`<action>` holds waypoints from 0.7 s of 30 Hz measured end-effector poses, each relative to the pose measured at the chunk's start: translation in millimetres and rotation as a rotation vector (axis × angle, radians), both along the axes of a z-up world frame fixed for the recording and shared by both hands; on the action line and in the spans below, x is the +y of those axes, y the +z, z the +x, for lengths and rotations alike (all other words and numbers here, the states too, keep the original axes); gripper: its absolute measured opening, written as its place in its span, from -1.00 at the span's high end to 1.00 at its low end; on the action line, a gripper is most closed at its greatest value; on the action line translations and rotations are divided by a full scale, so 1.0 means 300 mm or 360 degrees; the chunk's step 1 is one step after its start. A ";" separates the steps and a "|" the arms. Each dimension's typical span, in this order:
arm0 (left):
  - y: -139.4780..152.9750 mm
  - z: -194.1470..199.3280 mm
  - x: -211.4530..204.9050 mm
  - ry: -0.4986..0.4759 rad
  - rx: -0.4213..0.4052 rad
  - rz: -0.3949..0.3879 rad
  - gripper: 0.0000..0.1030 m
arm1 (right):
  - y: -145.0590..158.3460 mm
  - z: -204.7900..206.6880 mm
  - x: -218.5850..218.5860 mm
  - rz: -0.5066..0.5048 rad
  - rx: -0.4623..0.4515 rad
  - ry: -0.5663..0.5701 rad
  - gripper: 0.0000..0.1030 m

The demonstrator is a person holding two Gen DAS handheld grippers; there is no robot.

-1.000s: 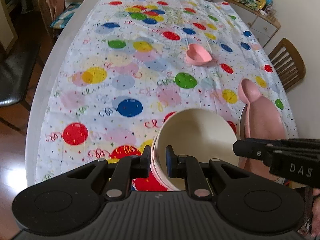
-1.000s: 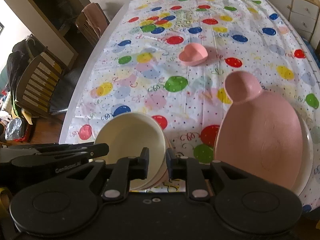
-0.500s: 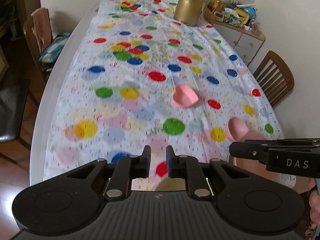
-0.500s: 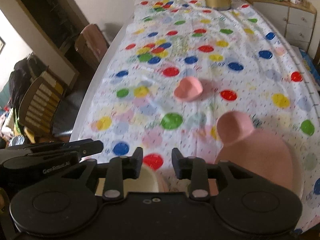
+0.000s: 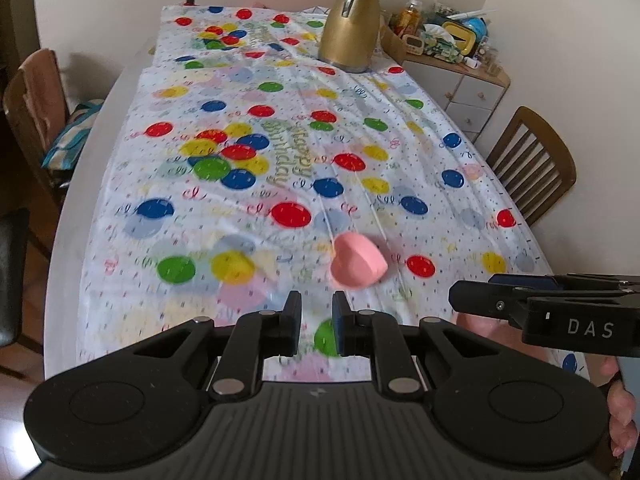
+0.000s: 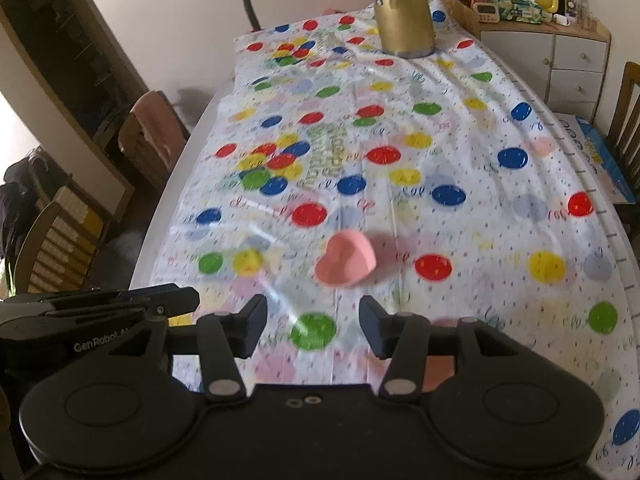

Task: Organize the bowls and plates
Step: 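Move both tools to the rim of the small pink heart bowl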

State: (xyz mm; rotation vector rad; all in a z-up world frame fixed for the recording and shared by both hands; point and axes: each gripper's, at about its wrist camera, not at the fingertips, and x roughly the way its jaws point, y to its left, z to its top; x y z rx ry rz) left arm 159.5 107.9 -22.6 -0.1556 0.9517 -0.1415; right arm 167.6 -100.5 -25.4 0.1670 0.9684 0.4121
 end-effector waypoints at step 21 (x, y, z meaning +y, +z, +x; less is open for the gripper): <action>-0.229 0.311 0.033 -0.0058 0.0159 -0.0047 -0.38 | -0.156 0.309 0.003 -0.0060 0.0144 -0.0193 -0.64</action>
